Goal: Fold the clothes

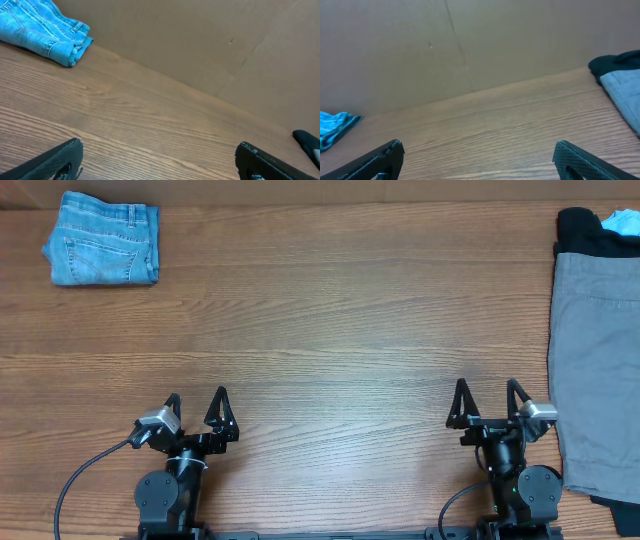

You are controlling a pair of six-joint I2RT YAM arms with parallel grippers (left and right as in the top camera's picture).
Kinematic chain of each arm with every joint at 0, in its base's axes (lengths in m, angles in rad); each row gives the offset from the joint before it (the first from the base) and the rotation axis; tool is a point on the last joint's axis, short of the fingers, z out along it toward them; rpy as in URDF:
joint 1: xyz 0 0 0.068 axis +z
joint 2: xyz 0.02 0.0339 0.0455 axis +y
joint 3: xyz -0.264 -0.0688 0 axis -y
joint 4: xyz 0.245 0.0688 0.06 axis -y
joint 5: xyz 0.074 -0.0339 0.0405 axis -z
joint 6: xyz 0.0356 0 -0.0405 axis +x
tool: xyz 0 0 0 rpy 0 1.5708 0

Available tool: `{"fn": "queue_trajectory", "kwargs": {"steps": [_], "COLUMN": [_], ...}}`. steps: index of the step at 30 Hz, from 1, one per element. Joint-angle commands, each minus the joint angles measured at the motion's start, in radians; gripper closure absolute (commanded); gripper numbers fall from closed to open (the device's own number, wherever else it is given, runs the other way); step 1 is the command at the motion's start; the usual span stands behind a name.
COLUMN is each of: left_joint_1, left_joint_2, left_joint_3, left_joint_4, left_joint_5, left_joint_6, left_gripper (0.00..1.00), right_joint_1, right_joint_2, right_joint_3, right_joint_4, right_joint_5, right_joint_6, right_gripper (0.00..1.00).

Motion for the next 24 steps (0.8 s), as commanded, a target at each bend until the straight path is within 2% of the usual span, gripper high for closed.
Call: {"fn": "queue_trajectory", "kwargs": {"steps": [1,6,13,19,24], "left_joint_1": [-0.006,-0.006,-0.006,-0.006,-0.006], "left_joint_2": [-0.009,-0.009,-0.009,-0.009,-0.009], "left_joint_3": [-0.003,-0.003,-0.003,-0.003,-0.003], "left_joint_4": [0.0,0.0,0.0,0.0,0.0], "left_joint_5": [0.015,0.015,0.015,0.015,0.015], "left_joint_6": [-0.009,-0.009,-0.009,-0.009,-0.009], "left_gripper": [0.0,0.0,0.0,0.0,0.0], "right_joint_1": [-0.004,-0.004,-0.003,-0.003,-0.003], "right_joint_2": [-0.008,-0.008,-0.006,0.003,0.069], "right_joint_3": [-0.011,-0.011,-0.01,-0.006,0.078], "right_joint_4": [-0.009,0.035,0.221,0.31,0.338], "right_joint_5": [-0.132,-0.172,-0.19,-0.08,-0.001], "right_joint_6": [0.1,0.212,0.221,0.126,0.044], "right_gripper": [0.0,0.0,0.0,0.0,0.0]}}
